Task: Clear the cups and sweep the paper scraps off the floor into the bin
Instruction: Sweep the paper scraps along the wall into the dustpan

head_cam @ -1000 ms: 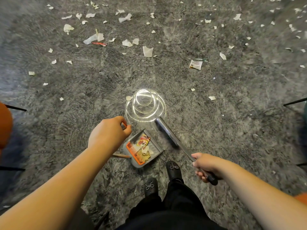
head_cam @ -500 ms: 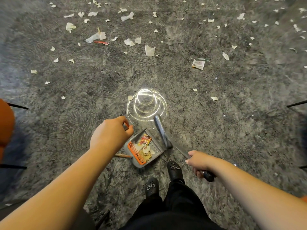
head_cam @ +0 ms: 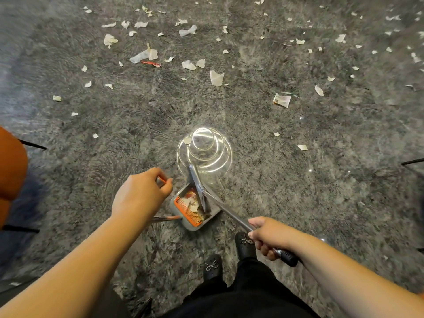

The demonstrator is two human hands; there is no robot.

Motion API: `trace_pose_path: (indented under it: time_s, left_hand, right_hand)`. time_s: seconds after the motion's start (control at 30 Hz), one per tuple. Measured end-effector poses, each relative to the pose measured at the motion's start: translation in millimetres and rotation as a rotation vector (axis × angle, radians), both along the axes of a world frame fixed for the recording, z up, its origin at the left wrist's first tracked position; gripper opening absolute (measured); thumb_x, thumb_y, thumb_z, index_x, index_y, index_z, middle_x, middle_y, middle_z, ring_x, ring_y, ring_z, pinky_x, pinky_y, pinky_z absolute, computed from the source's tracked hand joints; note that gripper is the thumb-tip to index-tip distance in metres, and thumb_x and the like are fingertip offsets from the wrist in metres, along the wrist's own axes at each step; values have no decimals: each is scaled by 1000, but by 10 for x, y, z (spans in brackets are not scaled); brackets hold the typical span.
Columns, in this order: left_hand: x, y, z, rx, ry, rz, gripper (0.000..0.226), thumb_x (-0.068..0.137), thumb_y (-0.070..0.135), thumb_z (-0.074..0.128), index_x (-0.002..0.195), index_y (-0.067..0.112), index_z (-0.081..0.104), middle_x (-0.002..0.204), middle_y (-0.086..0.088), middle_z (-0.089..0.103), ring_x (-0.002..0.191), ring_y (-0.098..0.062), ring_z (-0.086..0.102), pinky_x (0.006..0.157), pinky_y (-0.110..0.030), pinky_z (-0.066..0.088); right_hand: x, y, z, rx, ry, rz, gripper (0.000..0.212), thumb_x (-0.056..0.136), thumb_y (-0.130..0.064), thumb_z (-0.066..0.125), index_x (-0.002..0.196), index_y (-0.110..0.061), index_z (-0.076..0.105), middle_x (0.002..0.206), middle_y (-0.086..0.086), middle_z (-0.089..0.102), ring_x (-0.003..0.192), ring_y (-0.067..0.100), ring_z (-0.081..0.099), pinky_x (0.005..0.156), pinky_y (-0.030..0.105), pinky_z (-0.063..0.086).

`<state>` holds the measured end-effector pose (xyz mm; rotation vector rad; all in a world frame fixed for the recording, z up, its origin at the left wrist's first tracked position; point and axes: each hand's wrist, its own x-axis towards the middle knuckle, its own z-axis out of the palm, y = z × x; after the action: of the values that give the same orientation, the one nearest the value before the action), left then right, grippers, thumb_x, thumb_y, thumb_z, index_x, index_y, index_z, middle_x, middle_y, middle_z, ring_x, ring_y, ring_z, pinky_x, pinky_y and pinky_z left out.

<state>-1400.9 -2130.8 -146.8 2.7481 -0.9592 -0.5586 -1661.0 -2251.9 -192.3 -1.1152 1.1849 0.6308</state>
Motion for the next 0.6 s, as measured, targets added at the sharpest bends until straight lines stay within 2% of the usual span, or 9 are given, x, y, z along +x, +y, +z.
trace_pose_path:
  time_s: [0.13, 0.3, 0.43, 0.6]
  left_hand:
    - [300, 53, 30, -32, -21, 62, 21, 90, 48, 59, 96, 30, 67, 70, 6, 56, 71, -19, 54, 61, -30, 42]
    - [694, -36, 12, -60, -40, 162, 21, 89, 48, 60, 95, 30, 68, 76, 2, 61, 75, -21, 55, 62, -29, 40]
    - [1065, -283, -7, -60, -65, 203, 20, 89, 48, 60, 91, 29, 67, 75, 2, 58, 74, -20, 52, 62, -29, 39]
    - [1599, -768, -78, -14, -86, 251, 21, 88, 50, 59, 89, 30, 65, 84, -5, 67, 78, -24, 55, 64, -31, 45]
  right_hand:
    - [295, -173, 63, -86, -42, -25, 37, 98, -7, 42, 135, -11, 40, 66, 6, 43, 42, 8, 37, 38, 17, 31]
    - [762, -557, 63, -198, -86, 6, 38, 101, -14, 41, 138, -8, 37, 66, 9, 42, 43, 13, 37, 40, 19, 30]
    - [1239, -1071, -21, -265, -82, 47, 36, 101, -11, 38, 137, -9, 40, 66, 10, 42, 44, 14, 35, 42, 20, 30]
    - [1912, -1845, -213, -324, -34, 156, 35, 99, -9, 38, 133, -11, 42, 69, 10, 42, 48, 16, 36, 45, 21, 30]
